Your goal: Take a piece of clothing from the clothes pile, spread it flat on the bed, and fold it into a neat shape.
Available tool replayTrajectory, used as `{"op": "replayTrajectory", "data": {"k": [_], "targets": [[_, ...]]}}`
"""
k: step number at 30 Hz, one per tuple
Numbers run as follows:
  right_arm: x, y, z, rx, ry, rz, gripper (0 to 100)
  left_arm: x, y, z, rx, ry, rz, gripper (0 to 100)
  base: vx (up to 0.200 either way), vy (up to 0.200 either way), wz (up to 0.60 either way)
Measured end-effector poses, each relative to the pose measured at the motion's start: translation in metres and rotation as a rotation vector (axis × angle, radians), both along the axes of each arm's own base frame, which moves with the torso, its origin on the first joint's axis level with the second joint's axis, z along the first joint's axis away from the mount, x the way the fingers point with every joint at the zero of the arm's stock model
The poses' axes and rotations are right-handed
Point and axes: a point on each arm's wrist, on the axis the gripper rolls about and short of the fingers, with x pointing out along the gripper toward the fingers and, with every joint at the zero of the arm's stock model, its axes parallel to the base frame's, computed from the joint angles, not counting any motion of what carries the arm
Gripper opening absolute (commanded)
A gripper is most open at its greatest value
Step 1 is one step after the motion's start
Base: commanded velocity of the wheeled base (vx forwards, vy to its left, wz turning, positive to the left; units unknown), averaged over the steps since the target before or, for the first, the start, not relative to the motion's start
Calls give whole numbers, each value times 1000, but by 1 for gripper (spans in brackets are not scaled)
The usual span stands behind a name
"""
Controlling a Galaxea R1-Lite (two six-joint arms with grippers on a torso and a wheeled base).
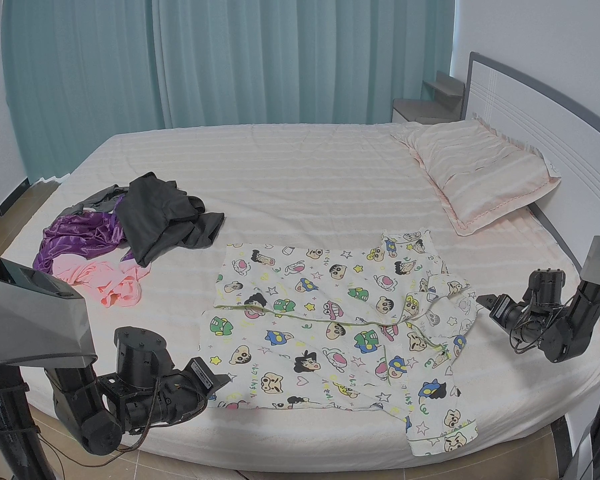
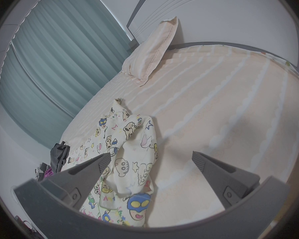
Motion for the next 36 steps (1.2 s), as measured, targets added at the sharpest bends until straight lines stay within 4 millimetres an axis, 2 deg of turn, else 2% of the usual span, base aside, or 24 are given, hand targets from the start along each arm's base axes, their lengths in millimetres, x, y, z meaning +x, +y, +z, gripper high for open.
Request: {"op": "replayTrajectory", "data": {"k": [10, 17, 18, 27, 36], "targets": [[39, 16, -20, -6, 47, 41, 100, 1, 0, -4, -2, 11, -5, 0, 0, 0, 0], [45, 33, -36, -27, 73, 62, 100, 2, 1, -5, -1, 15, -3, 0, 0, 0, 0], [45, 35, -38, -28, 78, 66, 0, 2, 1, -5, -1, 15, -3, 0, 0, 0, 0], [37, 39, -46, -47, 125, 58, 0, 2, 1, -6, 2, 18, -1, 0, 0, 0, 0], [25, 19, -33, -65, 127, 40, 0, 1, 1, -7, 5, 23, -1, 0, 0, 0, 0]]}}
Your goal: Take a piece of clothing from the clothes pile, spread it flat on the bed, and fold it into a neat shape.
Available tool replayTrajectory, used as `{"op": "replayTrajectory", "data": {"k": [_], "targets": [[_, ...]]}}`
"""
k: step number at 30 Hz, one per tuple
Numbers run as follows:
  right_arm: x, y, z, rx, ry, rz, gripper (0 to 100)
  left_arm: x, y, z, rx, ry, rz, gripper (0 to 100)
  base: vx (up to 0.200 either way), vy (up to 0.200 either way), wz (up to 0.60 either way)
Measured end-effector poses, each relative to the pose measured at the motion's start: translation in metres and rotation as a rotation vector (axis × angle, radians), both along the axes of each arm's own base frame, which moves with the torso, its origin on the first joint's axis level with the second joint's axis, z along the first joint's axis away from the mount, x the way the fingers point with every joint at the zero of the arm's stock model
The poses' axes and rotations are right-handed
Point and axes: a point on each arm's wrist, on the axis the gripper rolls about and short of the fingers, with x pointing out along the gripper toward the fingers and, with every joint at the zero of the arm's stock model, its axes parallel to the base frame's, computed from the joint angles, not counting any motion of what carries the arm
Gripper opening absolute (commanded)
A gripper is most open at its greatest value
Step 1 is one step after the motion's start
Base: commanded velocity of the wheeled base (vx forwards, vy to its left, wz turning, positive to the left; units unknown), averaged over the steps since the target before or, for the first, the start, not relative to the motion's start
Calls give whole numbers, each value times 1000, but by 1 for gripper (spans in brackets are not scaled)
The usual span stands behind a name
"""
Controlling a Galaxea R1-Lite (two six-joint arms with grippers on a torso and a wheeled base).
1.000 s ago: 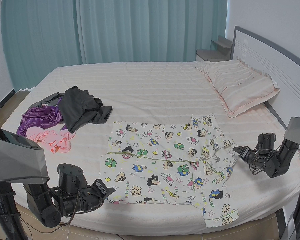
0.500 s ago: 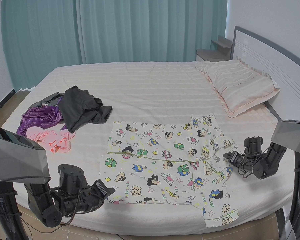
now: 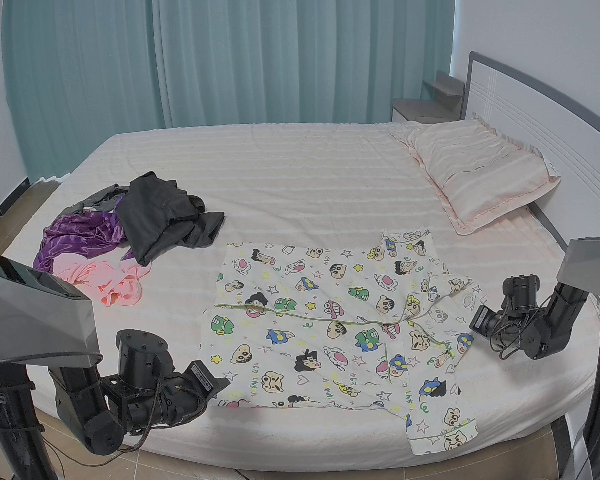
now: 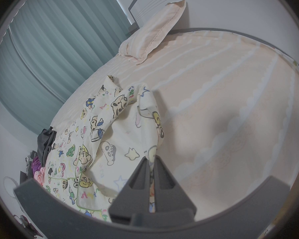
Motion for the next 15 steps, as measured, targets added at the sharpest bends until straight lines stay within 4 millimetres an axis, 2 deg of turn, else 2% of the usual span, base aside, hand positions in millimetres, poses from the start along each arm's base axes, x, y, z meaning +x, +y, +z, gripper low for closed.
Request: {"op": "replayTrajectory", "data": {"k": [14, 15], "targets": [[-6, -33, 0, -17, 7, 57, 0, -1, 1, -2, 10, 7, 7, 0, 0, 0, 0], [-5, -34, -1, -18, 6, 55, 100, -1, 1, -2, 10, 7, 7, 0, 0, 0, 0]]}}
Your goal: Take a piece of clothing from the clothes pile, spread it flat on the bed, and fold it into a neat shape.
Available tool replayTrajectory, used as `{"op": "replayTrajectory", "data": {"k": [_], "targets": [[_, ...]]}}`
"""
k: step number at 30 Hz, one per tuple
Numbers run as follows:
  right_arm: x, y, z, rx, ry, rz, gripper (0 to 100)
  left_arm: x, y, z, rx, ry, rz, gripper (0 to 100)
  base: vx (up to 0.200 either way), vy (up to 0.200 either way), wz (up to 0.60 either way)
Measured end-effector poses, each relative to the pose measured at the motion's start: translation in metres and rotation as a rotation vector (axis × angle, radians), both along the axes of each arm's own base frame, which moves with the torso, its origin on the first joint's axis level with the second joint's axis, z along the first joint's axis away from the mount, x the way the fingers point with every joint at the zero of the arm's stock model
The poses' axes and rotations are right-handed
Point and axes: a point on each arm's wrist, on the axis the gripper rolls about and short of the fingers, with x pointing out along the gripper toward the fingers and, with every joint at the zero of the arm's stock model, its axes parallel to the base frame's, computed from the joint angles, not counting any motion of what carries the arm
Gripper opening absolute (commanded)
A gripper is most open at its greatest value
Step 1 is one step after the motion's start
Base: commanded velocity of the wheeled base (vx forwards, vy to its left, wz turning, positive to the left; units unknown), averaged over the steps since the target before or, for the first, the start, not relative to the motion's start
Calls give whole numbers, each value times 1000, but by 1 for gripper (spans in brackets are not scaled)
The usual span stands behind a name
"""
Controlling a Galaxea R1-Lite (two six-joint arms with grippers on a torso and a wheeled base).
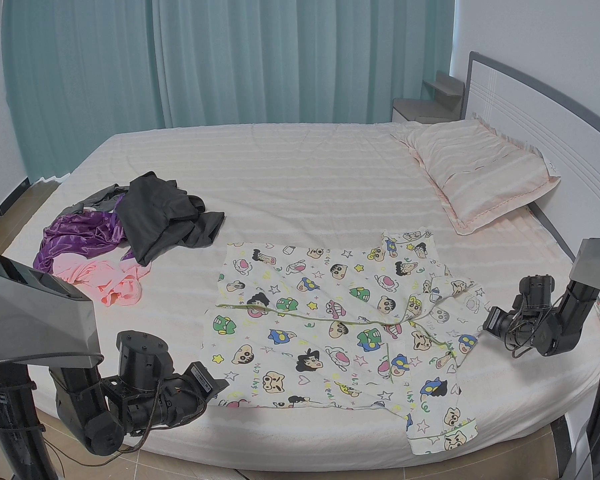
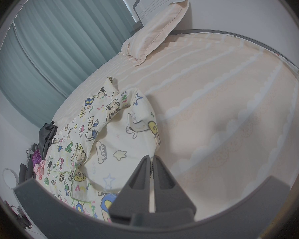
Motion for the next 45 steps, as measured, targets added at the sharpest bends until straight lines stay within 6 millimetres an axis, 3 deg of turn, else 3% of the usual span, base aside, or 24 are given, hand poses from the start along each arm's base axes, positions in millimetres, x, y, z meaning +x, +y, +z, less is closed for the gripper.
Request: {"op": "replayTrajectory", "data": {"k": [10, 17, 32, 41, 42, 45], "targets": [[-2, -11, 3, 5, -5, -33, 100, -3, 0, 0, 2, 6, -3, 0, 0, 0, 0], [-27, -13, 17, 25, 6, -39, 100, -7, 1, 1, 6, 10, -4, 0, 0, 0, 0], [-77, 11, 24, 74, -48, 130, 100, -7, 2, -1, 37, 6, 18, 0, -40, 0, 0], [-91, 21, 15, 71, -96, 171, 100, -4, 0, -4, 53, -1, -2, 0, 0, 0, 0], [-91, 22, 14, 69, -108, 173, 100, -3, 0, -5, 54, -2, -2, 100, 0, 0, 0], [-93, 22, 10, 66, -125, 176, 100, -1, 0, -6, 59, -4, -1, 100, 0, 0, 0]]}}
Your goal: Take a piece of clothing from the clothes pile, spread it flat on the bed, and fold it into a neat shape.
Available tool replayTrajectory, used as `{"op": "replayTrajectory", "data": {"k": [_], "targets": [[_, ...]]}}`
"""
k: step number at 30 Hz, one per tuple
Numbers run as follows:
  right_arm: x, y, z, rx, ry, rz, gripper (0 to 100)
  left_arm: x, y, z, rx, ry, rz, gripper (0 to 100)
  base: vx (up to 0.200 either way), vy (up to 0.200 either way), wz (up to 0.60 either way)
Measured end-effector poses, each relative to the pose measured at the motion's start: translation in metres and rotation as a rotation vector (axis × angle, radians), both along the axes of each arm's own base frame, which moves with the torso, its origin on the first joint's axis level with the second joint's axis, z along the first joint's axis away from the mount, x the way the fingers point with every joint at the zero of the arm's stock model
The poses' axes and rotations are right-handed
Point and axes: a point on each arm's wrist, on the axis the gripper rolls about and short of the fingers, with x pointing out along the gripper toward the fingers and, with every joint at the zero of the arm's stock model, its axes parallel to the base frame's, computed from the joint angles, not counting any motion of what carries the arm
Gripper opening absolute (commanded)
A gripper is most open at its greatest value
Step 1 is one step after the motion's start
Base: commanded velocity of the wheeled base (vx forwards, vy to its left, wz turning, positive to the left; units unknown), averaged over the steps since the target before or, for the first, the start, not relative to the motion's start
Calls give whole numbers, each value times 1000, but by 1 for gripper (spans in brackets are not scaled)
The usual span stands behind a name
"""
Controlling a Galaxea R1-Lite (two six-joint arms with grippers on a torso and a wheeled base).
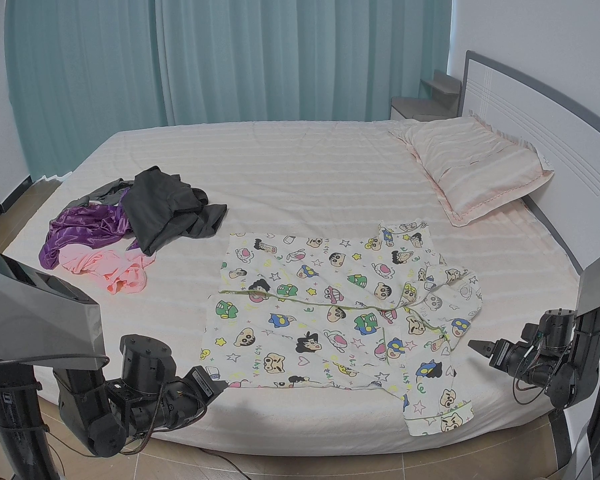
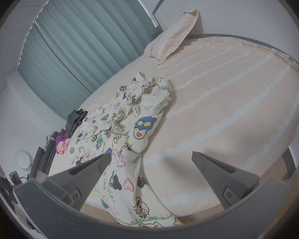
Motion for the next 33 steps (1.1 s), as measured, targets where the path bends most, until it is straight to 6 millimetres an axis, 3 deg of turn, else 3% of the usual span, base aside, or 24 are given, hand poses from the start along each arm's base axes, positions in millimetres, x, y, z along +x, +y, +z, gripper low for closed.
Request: {"op": "replayTrajectory", "data": {"k": [10, 15, 28, 33], "targets": [[-8, 2, -12, 4, 60, 4, 100, 6, 7, -15, 196, -47, -68, 100, 0, 0, 0], [-8, 2, -13, 5, 65, 5, 100, 20, 4, -29, 308, -77, -23, 100, 0, 0, 0], [-7, 2, -13, 11, 63, 4, 100, 61, -15, -45, 300, -157, -2, 100, 0, 0, 0], [-7, 2, -12, 12, 62, 5, 100, 68, -18, -49, 310, -163, -8, 100, 0, 0, 0]]}}
